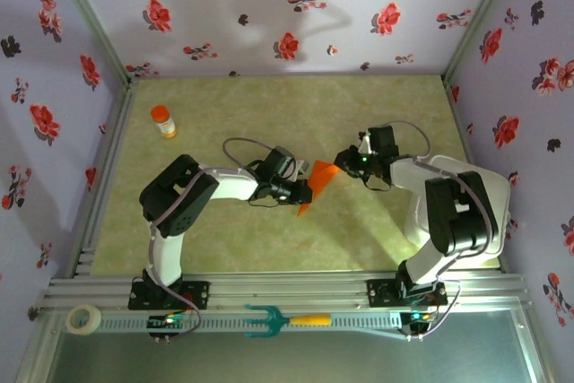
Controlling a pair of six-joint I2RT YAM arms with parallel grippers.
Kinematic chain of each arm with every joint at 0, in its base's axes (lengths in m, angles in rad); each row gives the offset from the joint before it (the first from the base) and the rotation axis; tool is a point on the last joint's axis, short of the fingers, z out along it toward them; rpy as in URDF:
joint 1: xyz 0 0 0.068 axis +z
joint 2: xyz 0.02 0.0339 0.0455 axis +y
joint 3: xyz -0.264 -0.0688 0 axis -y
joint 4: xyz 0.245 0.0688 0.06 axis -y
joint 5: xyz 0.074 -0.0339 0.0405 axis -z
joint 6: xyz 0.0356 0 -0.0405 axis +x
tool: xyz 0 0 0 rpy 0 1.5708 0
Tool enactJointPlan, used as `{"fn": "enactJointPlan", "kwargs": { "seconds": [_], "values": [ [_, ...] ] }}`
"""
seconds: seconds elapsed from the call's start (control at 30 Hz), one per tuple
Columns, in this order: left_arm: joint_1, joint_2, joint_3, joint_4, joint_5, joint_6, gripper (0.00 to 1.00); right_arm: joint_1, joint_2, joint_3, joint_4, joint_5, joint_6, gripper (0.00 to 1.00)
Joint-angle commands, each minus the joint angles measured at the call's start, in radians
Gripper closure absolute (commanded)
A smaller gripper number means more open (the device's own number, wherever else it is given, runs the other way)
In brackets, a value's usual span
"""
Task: Fold a paper plane with a square sheet of paper (pick it up from the middle)
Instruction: Fold the wing for the fifth time at the center of the table.
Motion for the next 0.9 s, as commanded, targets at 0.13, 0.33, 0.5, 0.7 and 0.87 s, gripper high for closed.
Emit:
{"fn": "enactJointPlan", "kwargs": {
  "seconds": [0.13, 0.33, 0.5, 0.7, 0.87],
  "values": [
    [0.002, 0.050, -0.040, -0.128, -0.023, 0.002, 1.00, 0.051, -0.001, -0.018, 0.030, -0.073, -0.001, 0.88],
    [0.002, 0.051, -0.038, -0.133, -0.021, 0.003, 1.00, 0.140, 0.095, 0.016, 0.045, -0.042, 0.004, 0.93],
    [0.002, 0.049, -0.037, -0.136, -0.022, 0.003, 1.00, 0.146, 0.168, 0.003, 0.058, -0.012, -0.002, 0.94],
    [0.002, 0.053, -0.039, -0.137, -0.016, 0.003, 1.00, 0.049, 0.240, 0.002, 0.105, -0.037, 0.012, 0.94],
    [0.002, 0.065, -0.037, -0.132, -0.008, 0.000, 1.00, 0.006, 0.237, 0.046, 0.022, 0.000, -0.015, 0.94]
  ]
}}
